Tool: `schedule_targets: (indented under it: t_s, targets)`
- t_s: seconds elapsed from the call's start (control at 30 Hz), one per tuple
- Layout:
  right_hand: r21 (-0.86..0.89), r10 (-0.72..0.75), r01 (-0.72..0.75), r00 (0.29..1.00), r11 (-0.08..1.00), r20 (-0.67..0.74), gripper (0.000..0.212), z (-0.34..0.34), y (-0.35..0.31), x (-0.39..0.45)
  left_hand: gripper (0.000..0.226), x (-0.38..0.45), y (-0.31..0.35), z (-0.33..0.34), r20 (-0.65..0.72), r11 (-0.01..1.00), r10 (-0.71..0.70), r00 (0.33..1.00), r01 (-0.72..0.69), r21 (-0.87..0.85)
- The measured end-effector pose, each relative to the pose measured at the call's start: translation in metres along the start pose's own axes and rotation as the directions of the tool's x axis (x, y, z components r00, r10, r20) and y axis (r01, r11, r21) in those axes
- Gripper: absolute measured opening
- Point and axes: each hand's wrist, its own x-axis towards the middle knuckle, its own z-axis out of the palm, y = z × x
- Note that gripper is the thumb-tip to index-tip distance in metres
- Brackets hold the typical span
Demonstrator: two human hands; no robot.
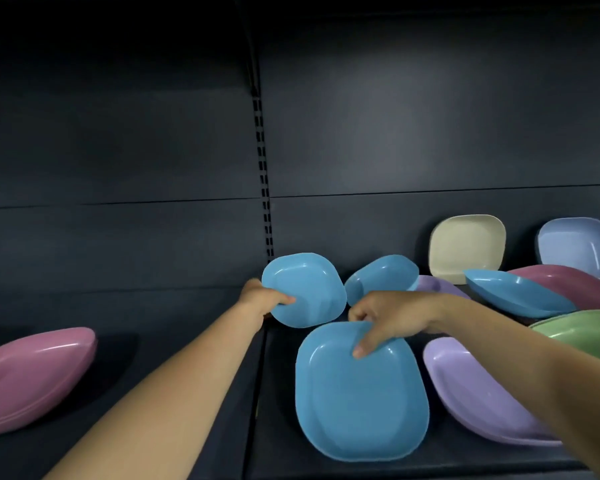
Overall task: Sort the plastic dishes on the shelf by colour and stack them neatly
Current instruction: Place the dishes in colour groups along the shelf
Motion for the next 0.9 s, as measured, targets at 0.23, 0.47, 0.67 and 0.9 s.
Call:
schedule_targets:
  t_s: [0.23,0.47,0.67,0.9]
  targets:
    - [0.147,-0.007,0.028,0.989,0.989,-0.146,0.01,0.004,-0.043,0.002,0.034,-0.036,0.002,-0.087,-0.045,0.987,0.092,0.995,-0.097,-0.126]
    - [0.229,-0.014,0.049,0.988,0.972,-0.156,0.018,0.048,-0.145,0.02,0.039,-0.075,-0.022,-0.221,-0.128,0.975,0.124,0.984,-0.145,-0.166]
    - [0.398,-0.107,0.192,0.968,0.897,-0.226,0.019,0.116,-0.268,0.052,0.036,-0.111,-0.064,-0.372,-0.231,0.956,0.13,0.964,-0.184,-0.229]
    - [0.478,-0.169,0.295,0.942,0.827,-0.289,0.021,0.198,-0.398,0.095,0.032,-0.158,-0.129,-0.538,-0.367,0.96,0.097,0.925,-0.184,-0.212]
